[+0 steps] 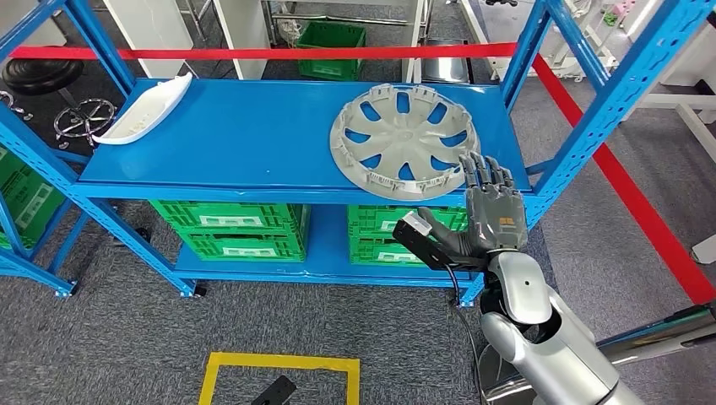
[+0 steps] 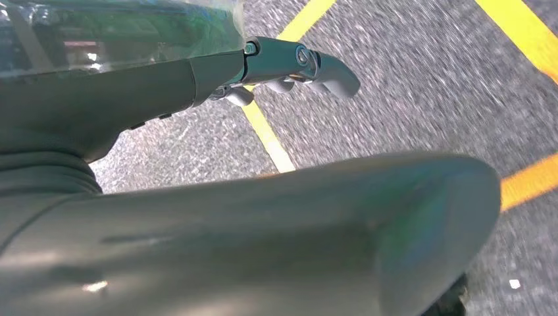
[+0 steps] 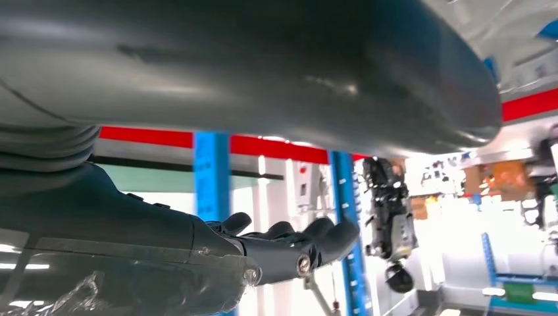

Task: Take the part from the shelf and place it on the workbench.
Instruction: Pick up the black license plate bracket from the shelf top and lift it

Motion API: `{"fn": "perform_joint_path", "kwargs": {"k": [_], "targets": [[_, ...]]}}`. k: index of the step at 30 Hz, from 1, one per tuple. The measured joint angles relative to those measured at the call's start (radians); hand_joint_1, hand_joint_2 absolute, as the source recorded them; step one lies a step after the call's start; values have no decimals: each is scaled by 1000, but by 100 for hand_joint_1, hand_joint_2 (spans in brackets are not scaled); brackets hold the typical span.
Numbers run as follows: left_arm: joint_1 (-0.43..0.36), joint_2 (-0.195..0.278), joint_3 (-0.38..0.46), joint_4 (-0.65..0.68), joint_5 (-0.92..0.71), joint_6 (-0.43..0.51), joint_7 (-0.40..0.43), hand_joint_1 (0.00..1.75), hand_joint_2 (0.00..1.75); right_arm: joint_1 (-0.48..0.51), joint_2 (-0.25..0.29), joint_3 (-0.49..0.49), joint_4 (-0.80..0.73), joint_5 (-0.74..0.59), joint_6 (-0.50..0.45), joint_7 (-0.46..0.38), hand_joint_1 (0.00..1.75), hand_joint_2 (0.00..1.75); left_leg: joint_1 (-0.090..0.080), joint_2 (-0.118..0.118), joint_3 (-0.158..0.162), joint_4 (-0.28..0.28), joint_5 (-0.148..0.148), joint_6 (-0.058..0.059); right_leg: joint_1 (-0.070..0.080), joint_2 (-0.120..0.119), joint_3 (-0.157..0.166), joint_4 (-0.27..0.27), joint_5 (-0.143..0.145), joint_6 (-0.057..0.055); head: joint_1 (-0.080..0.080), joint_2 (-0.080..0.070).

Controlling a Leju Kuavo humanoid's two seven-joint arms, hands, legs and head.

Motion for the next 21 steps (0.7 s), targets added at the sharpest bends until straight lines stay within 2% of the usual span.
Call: {"fn": "perform_joint_path", "kwargs": {"k": [2,5,6,7,8,9,10,11,12,14,16,17,18,20,21], "targets": [[-1,0,0,0,-2,0,-1,0,0,-6,5,4,0,1,2,-1,0,0,5,-3,11,-6,-6,10,-1,-2,-33,60,-20,9,7,0],[-1,-1,1,0,-4,-1,-1,0,0,-8,9,14,1,1,7,-3,0,0,4,-4,28,-8,-21,20,-3,-2,-157,241,-69,17,15,0],[1,-1,1,0,-4,-2,-1,0,0,-7,9,18,1,1,8,-4,0,0,3,-5,35,-8,-28,21,-3,-2,-190,271,-64,17,16,0],[2,-1,1,0,-4,-2,-1,0,0,-6,10,21,2,0,9,-4,0,0,1,-6,45,-8,-35,21,-3,-2,-206,265,-38,13,18,0],[3,-1,1,0,-4,-2,-1,0,0,-6,10,22,2,-1,9,-5,0,0,-1,-8,56,-8,-44,21,0,-2,-202,221,8,6,19,0],[3,-2,1,0,-5,-2,-1,0,0,-6,10,22,2,-2,9,-6,0,0,-3,-9,68,-8,-52,20,4,-2,-187,155,62,-5,20,0],[3,-3,1,0,-5,-2,-1,0,0,-6,10,23,2,-4,8,-7,0,0,-4,-10,79,-11,-60,18,10,-3,-170,97,100,-16,19,0],[3,-5,1,0,-5,-2,-1,0,0,-6,10,23,2,-6,8,-7,0,0,-3,-9,86,-14,-66,14,17,-4,-151,46,120,-25,19,0],[3,-6,1,0,-5,-2,-1,0,0,-6,11,24,2,-8,8,-8,0,0,-1,-8,90,-19,-70,9,22,-4,-140,19,124,-32,20,0],[3,-9,1,0,-6,-3,0,0,0,-7,12,27,2,-9,7,-8,0,0,2,-6,102,-25,-70,-4,27,-3,-118,-8,109,-39,22,0],[1,-11,1,0,-6,-3,0,0,0,-7,14,28,2,-10,7,-8,0,0,1,-4,109,-9,-75,-12,20,-3,-89,-31,104,-44,23,0],[0,-11,1,0,-7,-2,0,0,0,-8,14,28,2,-11,6,-8,0,0,0,-3,98,20,-86,-15,14,-3,-71,-41,102,-45,20,0],[-1,-10,1,0,-7,-2,0,0,0,-8,16,30,2,-12,6,-8,0,0,1,-3,74,67,-103,-18,11,-3,-57,-48,98,-46,16,0],[0,-9,1,0,-7,-2,0,0,0,-4,18,34,2,-14,7,-8,0,0,5,-3,2,183,-145,-28,8,-1,-37,-52,85,-45,10,0],[3,-8,1,0,-7,-2,0,0,0,0,18,36,2,-15,7,-8,0,0,8,-3,-28,218,-152,-34,6,0,-27,-52,76,-42,8,0]]}}
